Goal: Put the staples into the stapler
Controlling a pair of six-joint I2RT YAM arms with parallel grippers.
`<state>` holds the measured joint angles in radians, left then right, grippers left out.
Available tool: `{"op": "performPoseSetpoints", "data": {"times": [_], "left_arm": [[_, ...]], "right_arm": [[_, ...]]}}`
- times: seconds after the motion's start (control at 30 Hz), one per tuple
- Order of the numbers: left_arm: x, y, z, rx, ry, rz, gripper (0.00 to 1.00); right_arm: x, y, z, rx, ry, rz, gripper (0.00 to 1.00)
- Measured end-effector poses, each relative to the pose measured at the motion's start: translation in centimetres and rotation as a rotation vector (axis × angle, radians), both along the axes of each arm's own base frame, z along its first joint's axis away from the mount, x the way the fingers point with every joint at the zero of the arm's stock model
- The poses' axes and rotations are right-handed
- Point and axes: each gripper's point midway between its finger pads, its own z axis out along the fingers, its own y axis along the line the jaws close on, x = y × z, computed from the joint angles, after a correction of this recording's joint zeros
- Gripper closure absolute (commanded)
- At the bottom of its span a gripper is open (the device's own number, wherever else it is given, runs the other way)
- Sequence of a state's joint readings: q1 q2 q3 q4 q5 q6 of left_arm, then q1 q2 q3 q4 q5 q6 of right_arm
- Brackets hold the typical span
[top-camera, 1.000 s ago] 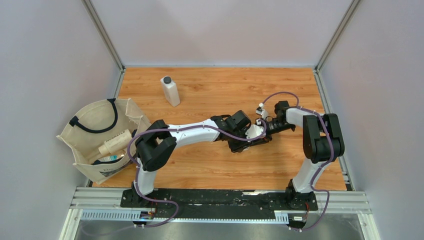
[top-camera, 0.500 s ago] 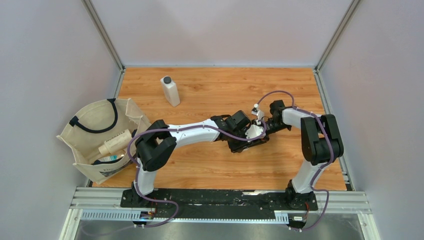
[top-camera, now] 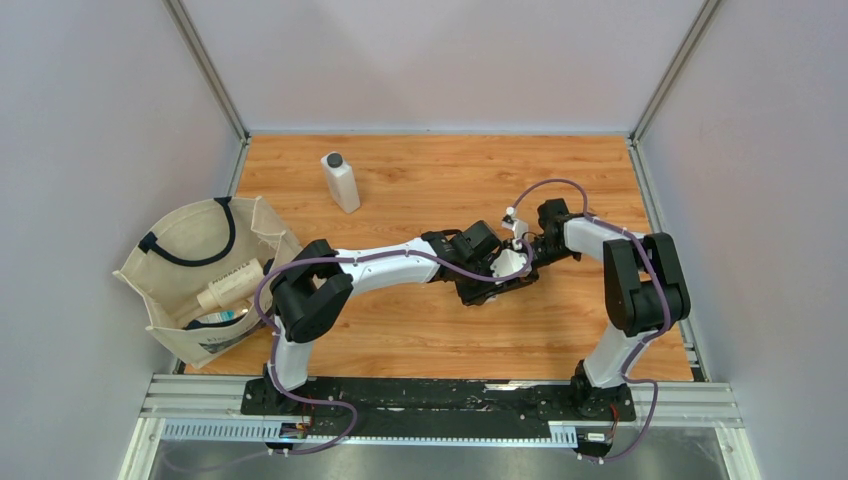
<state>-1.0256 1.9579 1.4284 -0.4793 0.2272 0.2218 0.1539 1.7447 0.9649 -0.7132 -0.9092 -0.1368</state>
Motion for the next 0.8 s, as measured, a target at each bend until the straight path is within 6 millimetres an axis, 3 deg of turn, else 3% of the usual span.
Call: {"op": "performPoseSetpoints", "data": {"times": [0.2, 0.8], "left_arm": [[0.05, -0.06, 0.14, -0.001, -0.001, 0.000, 0.55], [0.12, -0.14, 0.26, -0.004, -0.003, 0.000, 0.55]], "right_arm": [[0.15, -0.23, -0.31, -0.023, -0.007, -0.007, 0.89], [0.61, -0.65, -0.09, -0.058, -0.049, -0.015, 0.94]]}}
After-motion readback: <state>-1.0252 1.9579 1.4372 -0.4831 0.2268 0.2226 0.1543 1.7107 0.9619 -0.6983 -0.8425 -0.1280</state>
